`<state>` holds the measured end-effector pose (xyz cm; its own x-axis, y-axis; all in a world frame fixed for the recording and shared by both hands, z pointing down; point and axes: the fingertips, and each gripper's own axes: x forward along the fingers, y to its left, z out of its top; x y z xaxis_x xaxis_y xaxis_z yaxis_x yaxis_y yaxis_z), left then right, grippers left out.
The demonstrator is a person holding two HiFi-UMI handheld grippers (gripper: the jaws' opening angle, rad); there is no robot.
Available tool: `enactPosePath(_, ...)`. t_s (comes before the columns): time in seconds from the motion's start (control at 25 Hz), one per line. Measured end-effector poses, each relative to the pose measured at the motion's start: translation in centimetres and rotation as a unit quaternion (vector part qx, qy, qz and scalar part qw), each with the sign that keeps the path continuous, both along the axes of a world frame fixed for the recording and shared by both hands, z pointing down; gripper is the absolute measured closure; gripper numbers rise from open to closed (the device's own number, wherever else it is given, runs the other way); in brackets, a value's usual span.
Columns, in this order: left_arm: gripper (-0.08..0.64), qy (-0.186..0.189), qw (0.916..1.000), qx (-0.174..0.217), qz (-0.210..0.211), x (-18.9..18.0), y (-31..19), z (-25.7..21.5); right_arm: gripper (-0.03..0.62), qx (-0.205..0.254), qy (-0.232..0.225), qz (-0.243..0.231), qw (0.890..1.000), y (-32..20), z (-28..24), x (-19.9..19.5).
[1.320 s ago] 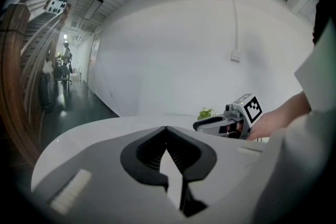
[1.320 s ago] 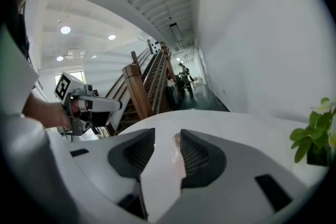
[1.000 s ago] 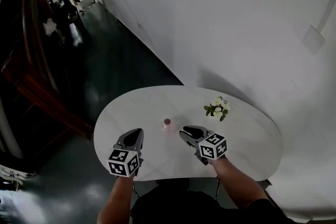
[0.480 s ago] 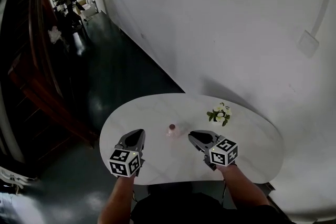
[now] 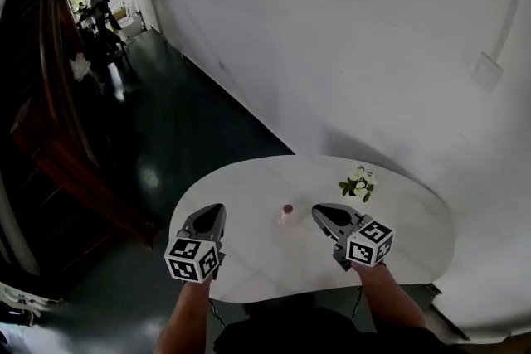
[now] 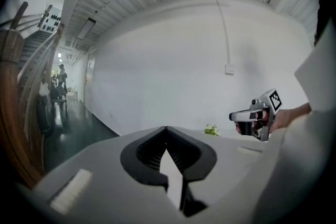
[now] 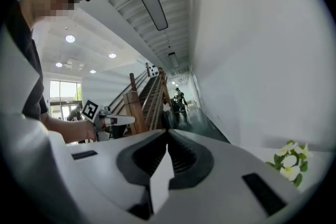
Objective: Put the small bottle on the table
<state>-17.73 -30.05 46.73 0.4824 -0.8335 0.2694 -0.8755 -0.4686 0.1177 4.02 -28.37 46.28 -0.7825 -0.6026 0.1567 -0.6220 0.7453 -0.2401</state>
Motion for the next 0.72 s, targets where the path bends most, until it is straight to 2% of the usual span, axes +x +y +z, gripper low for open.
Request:
enactPosePath(0.16,0.549,0.0,1.0,0.006,-0.002,-1.3,-0.5,-0.2,0.58,0.013,-0.016,0.022,1.0,-0.3,-1.7,0.1)
enactPosePath(0.36,0.549,0.004,0.9998,0.019,-0.009,-2.6,-1.4,-1.2,0.58,0.045,-0.005,0.038,0.998,-0.8,-3.6,0.2)
enactPosePath(0.72,0.549,0.009,0.9994,0.031,-0.008,-2.2,-1.4,-2.0,0.581,0.059,0.004,0.049,0.997,-0.4,-3.9,0.1)
